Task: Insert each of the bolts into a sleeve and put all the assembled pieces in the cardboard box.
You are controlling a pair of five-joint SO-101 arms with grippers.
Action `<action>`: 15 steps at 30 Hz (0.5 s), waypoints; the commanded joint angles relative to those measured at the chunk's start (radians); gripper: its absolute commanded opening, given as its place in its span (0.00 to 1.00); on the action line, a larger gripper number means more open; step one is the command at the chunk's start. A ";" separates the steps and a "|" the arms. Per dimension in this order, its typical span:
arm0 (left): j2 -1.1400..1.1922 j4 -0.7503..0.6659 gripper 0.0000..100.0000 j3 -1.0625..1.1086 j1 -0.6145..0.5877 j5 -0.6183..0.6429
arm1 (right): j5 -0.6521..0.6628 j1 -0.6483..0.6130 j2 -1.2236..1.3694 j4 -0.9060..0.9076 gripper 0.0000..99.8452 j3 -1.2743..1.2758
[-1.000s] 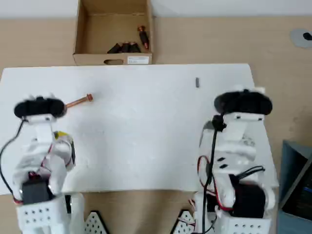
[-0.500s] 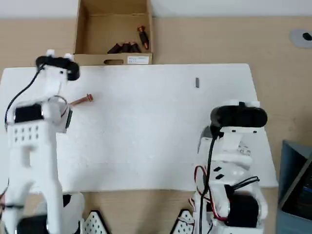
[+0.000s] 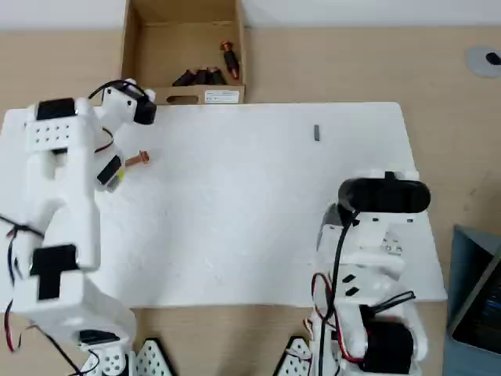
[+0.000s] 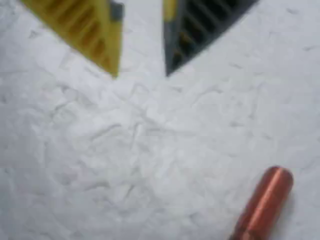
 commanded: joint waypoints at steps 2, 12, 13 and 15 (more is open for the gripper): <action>0.093 0.055 0.11 -0.180 0.037 -0.083 | 0.009 0.013 -0.047 -0.028 0.01 0.013; 0.337 0.052 0.11 -0.450 0.058 -0.170 | 0.011 0.013 -0.065 -0.026 0.01 0.016; 0.364 0.052 0.11 -0.483 0.060 -0.170 | 0.011 0.013 -0.065 -0.026 0.01 0.016; 0.420 0.052 0.11 -0.548 0.060 -0.170 | 0.011 0.012 -0.065 -0.029 0.01 0.016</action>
